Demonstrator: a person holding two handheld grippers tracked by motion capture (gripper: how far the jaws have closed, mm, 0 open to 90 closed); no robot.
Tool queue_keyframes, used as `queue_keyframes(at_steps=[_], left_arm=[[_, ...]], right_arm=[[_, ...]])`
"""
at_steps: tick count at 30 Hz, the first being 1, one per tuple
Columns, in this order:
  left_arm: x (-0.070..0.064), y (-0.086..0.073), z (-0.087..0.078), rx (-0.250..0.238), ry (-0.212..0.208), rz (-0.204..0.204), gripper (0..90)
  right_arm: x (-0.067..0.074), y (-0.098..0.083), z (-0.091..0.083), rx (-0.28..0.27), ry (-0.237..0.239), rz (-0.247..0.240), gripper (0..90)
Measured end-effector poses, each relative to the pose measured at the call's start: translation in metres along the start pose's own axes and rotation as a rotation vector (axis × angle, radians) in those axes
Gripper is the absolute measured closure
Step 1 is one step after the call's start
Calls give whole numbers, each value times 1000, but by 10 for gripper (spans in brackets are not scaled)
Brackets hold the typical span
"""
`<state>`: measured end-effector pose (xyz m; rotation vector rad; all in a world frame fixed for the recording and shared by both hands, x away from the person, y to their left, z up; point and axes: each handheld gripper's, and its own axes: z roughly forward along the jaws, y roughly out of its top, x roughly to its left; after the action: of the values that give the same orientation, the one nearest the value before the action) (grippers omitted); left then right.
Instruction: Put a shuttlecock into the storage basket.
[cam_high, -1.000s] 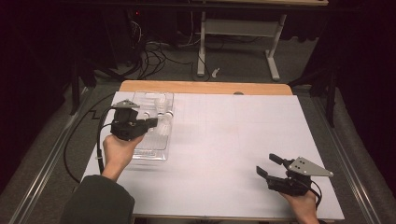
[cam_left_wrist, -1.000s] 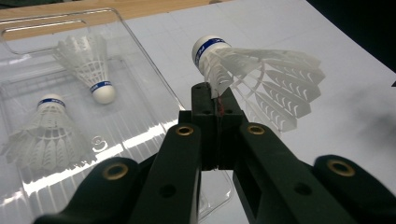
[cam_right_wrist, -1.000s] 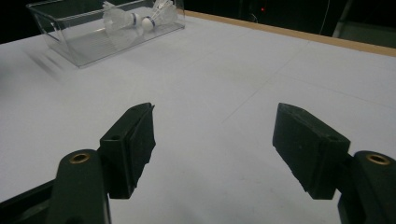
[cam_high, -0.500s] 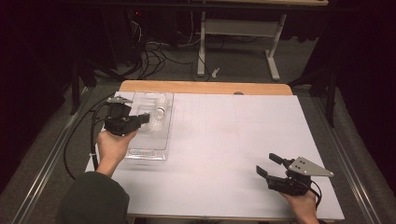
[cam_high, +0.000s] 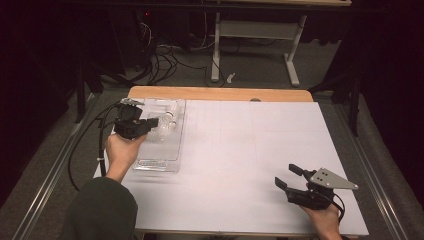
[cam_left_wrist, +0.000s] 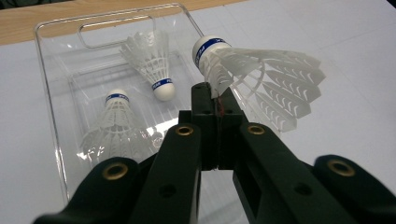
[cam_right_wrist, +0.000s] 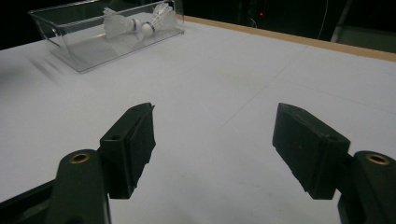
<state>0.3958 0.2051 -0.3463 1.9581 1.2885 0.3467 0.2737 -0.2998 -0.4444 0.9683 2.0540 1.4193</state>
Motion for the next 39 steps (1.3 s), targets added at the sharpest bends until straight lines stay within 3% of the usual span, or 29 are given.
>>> queue_keyframes(at_steps=[27,39], left_arm=[[11,12,31,64,76,-10,897],[18,13,42,73,98,-36,894]], right_arm=[[-1,-1,-1,0,-2,4,302],[-1,-1,-1,-2,0,3,303]])
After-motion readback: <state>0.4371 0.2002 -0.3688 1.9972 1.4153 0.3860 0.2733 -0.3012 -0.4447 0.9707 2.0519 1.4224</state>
